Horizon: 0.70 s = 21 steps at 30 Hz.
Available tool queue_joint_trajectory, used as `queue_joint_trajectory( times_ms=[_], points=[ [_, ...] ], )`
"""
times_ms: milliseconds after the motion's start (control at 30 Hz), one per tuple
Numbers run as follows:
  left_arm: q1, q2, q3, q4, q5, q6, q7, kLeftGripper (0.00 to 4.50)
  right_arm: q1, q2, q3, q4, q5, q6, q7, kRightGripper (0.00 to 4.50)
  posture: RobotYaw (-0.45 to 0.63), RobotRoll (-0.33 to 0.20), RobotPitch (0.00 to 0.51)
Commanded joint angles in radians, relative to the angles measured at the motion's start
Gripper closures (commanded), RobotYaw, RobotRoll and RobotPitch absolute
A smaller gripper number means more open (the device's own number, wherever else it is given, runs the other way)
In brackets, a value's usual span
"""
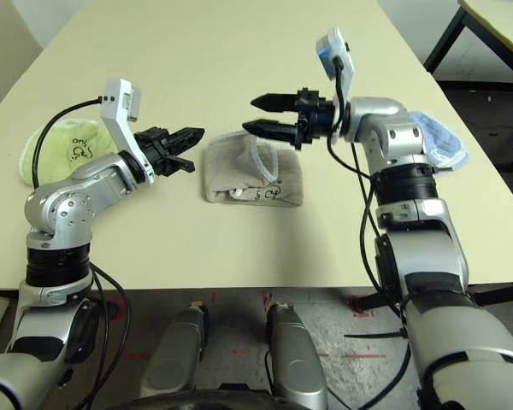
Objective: Fold the towel and set it aside.
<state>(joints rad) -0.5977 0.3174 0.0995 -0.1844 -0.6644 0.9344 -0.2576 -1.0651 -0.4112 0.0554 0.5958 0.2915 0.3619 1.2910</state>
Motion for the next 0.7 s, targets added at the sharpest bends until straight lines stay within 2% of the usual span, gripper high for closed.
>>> queue_joint_trajectory(
  times_ms=[33, 133, 167, 367, 533, 700],
  points=[
    [0.025, 0.013, -0.008, 0.009, 0.028, 0.004, -0.008, 4.50, -0.034, 0.019, 0.054, 0.046, -0.070, 0.020, -0.062, 3.18, 0.19, 0.000, 0.112],
    [0.032, 0.028, -0.026, 0.027, 0.065, -0.007, -0.010, 4.50, -0.066, 0.050, 0.102, 0.071, -0.127, 0.027, -0.103, 4.34, 0.19, 0.000, 0.112],
    [0.034, 0.029, -0.032, 0.032, 0.076, -0.012, -0.014, 4.50, -0.071, 0.057, 0.118, 0.073, -0.142, 0.025, -0.105, 4.43, 0.19, 0.000, 0.111],
    [0.022, 0.020, -0.079, 0.069, 0.141, -0.040, -0.031, 4.50, -0.090, 0.077, 0.217, 0.095, -0.232, -0.011, -0.088, 4.43, 0.20, 0.000, 0.112],
    [-0.024, -0.026, -0.131, 0.112, 0.185, -0.082, -0.058, 4.50, -0.075, -0.022, 0.281, 0.107, -0.304, -0.022, 0.001, 4.43, 0.20, 0.000, 0.110],
    [-0.056, -0.064, -0.146, 0.146, 0.206, -0.104, -0.083, 4.50, -0.034, -0.064, 0.291, 0.135, -0.342, -0.036, 0.006, 4.43, 0.18, 0.000, 0.106]
  ],
)
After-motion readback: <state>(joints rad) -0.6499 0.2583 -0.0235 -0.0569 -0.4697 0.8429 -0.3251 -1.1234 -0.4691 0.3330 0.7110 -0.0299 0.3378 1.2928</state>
